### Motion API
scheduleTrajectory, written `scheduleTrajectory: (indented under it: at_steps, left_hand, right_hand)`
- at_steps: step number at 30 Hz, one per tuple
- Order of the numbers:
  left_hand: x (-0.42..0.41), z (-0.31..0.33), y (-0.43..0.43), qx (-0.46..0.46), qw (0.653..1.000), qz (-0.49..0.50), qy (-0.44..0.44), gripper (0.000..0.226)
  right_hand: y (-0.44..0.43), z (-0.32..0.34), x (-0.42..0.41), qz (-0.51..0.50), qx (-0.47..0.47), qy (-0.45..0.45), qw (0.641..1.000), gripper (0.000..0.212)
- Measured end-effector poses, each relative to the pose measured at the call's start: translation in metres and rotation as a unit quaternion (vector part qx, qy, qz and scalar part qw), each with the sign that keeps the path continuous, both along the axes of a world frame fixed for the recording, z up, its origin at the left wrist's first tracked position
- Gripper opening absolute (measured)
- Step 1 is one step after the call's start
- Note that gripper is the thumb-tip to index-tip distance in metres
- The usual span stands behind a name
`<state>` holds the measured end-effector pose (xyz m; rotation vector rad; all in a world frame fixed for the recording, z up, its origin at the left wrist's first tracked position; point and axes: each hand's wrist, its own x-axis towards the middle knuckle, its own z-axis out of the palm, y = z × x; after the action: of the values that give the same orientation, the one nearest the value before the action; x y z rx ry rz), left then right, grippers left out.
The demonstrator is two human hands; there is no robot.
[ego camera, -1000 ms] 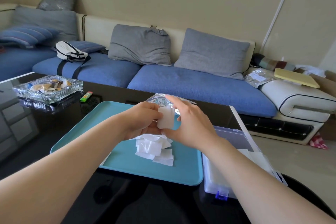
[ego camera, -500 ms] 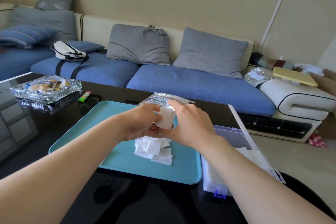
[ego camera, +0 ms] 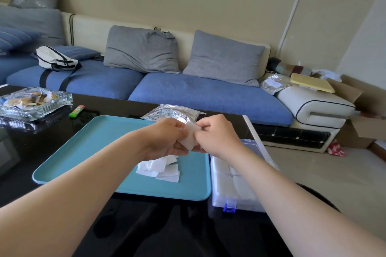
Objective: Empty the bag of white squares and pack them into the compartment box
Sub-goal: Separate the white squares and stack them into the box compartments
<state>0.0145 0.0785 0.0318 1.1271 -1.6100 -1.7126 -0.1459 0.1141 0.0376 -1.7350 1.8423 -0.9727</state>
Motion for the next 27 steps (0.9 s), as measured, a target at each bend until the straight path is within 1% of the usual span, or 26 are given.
scheduleTrajectory:
  at_steps: [2,3,4,7,10,13,16,20,23,25,27]
  left_hand:
    - [-0.010,-0.001,0.004,-0.009,1.000,0.002,0.008,0.020]
    - [-0.016,-0.001,0.007,-0.019,1.000,0.008,0.005,0.024]
    - [-0.021,-0.002,0.010,-0.033,0.999,0.014,-0.005,0.024]
    - [-0.043,-0.005,0.023,-0.099,0.992,0.011,-0.079,0.015]
    - [-0.063,-0.010,0.035,-0.205,0.966,-0.012,-0.157,0.012]
    - [-0.078,-0.016,0.045,-0.305,0.928,-0.070,-0.204,0.015]
    - [-0.089,-0.021,0.056,-0.354,0.892,-0.144,-0.240,0.018]
    - [-0.095,-0.032,0.065,-0.414,0.841,-0.214,-0.275,0.021]
    - [-0.096,-0.040,0.067,-0.453,0.806,-0.235,-0.301,0.022]
    - [-0.097,-0.043,0.067,-0.469,0.788,-0.240,-0.318,0.022]
    - [-0.099,-0.043,0.068,-0.473,0.779,-0.245,-0.331,0.023]
  right_hand:
    - [0.006,0.002,-0.011,-0.030,0.009,-0.098,0.995,0.020]
    - [0.011,0.003,-0.016,-0.044,0.011,-0.123,0.991,0.018]
    - [0.016,0.005,-0.021,-0.053,0.011,-0.129,0.990,0.016]
    - [0.031,0.012,-0.043,-0.083,0.008,-0.102,0.991,0.020]
    - [0.048,0.017,-0.071,-0.091,0.026,0.006,0.996,0.026]
    - [0.064,0.014,-0.097,-0.085,0.115,0.070,0.987,0.028]
    - [0.076,0.009,-0.115,-0.080,0.200,0.113,0.970,0.034]
    - [0.085,-0.002,-0.130,-0.082,0.240,0.089,0.963,0.034]
    - [0.089,-0.010,-0.136,-0.063,0.241,0.061,0.966,0.026]
    - [0.091,-0.014,-0.138,-0.051,0.233,0.055,0.970,0.018]
    - [0.090,-0.015,-0.141,-0.037,0.222,0.064,0.972,0.024]
